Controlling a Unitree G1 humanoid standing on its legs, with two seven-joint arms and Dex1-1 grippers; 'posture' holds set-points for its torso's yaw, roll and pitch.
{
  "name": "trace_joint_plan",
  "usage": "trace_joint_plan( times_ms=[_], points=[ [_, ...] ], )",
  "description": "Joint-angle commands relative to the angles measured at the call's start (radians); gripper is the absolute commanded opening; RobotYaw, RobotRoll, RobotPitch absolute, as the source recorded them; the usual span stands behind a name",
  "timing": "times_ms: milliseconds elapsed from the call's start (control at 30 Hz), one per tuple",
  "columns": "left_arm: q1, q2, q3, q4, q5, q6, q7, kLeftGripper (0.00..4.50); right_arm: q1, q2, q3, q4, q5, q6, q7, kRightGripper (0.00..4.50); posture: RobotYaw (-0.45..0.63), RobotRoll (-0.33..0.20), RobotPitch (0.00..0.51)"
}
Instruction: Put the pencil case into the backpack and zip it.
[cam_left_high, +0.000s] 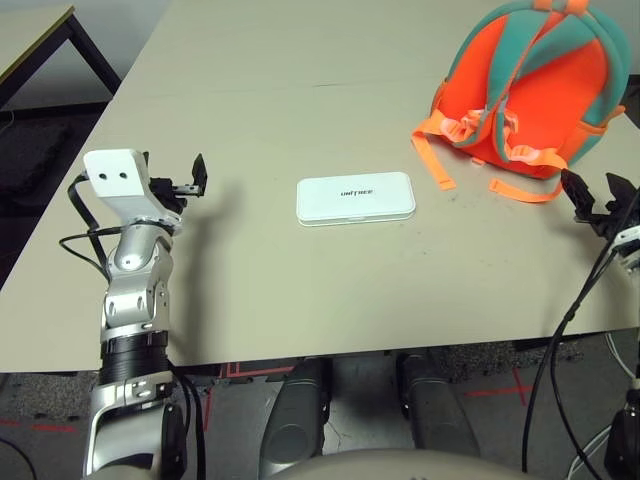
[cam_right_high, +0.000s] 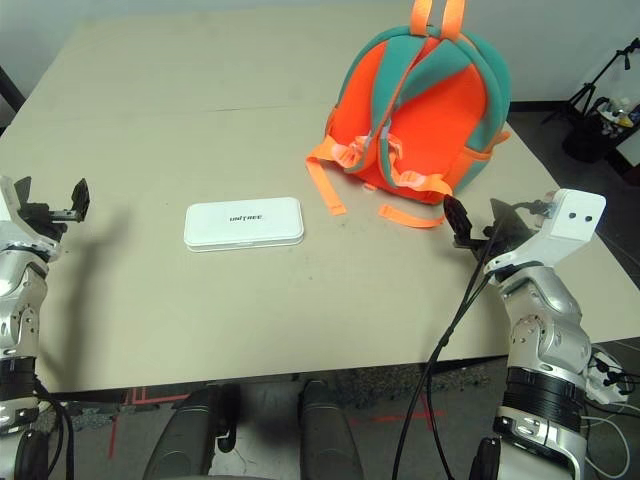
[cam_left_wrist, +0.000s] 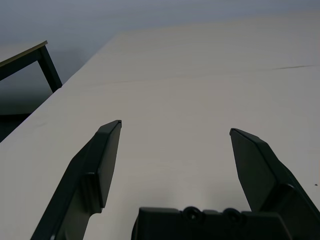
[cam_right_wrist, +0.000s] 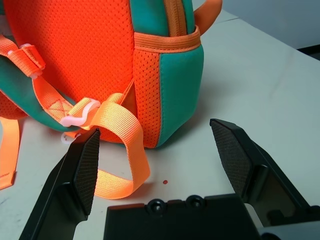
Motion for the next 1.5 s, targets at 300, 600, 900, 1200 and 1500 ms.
trace_joint_plan(
  times_ms=[300,600,900,1200,1500],
  points=[
    [-0.172,0.024,-0.020,0.105,-0.078,0.037,-0.108,4.45,0.048,-0.130,-0.030,-0.243,0.176,0.302,0.051,4.50,0.05,0.000,0.180],
    [-0.393,0.157,0.015,0.136,-0.465,0.717,-0.404,4.45,-0.127,-0.218,0.069,-0.297,0.368,0.683,0.049,4.50,0.09,0.000,0.142],
    [-0.474,0.142,0.016,0.286,-0.579,1.124,-0.426,4.50,-0.301,-0.096,0.259,-0.158,0.260,0.721,0.027,3.12,0.11,0.000,0.143],
    [-0.489,0.138,-0.010,0.375,-0.563,1.241,-0.440,4.50,-0.348,0.002,0.403,-0.123,0.147,0.720,0.029,0.30,0.11,0.000,0.148],
    [-0.525,0.158,-0.034,0.455,-0.508,1.202,-0.468,4.50,-0.350,0.083,0.462,-0.119,0.049,0.701,0.001,0.04,0.10,0.000,0.153]
  ],
)
